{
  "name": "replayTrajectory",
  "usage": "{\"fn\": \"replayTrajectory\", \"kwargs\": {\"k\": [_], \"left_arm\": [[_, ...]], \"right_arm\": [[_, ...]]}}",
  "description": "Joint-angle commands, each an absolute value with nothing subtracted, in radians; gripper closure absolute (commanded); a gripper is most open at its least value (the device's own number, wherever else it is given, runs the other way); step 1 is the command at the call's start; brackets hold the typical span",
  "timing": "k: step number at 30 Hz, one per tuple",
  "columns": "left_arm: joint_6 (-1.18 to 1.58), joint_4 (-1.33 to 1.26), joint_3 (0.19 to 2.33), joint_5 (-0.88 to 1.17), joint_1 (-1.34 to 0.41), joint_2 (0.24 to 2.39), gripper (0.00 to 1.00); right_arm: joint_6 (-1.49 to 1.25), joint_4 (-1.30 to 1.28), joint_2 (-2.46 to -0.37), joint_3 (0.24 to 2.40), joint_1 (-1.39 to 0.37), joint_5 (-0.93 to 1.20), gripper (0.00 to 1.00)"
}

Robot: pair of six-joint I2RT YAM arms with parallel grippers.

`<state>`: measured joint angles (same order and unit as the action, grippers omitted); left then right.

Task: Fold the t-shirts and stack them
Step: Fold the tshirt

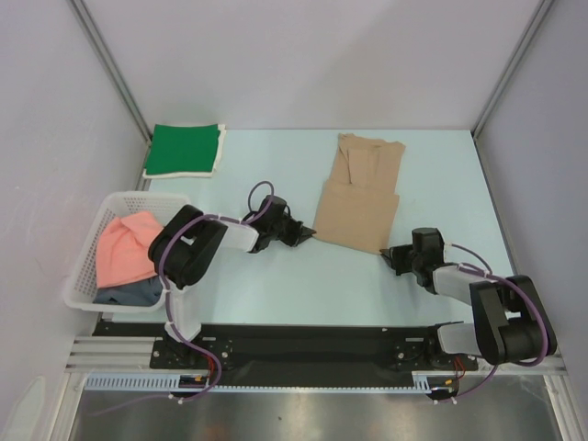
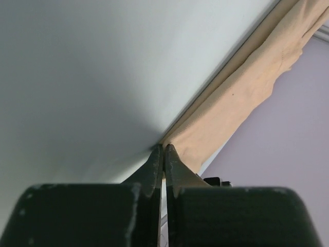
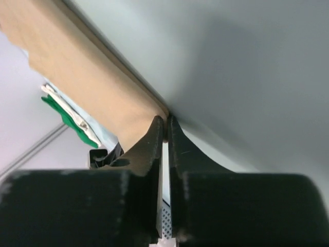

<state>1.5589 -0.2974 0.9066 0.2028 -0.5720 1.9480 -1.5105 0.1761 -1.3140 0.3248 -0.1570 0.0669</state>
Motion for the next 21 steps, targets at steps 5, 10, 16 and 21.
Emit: {"fn": "replayTrajectory", "kwargs": {"k": [5,10,16,21], "left_arm": [[1.459,-0.268,0.862,0.219,-0.578,1.901,1.00],[1.422,-0.273,0.700,0.216,-0.586,1.787,1.00],[1.396,-0.255,0.551,0.221,-0.638,1.632,1.00],[1.427,-0.216,0.448,0.198,-0.692,1.459,1.00]], "right_arm": [[-1.331,0.019,-1.303,0.351,-0.156,0.072,1.00],[-1.210,-0.112,-1.184,0.327,-0.160,0.107,1.00],[-1.143,-0.334,-0.992,0.327,-0.216,0.155,1.00],[-1.190,-0.584,-0.752,0.304,-0.301,0.097,1.00]]}}
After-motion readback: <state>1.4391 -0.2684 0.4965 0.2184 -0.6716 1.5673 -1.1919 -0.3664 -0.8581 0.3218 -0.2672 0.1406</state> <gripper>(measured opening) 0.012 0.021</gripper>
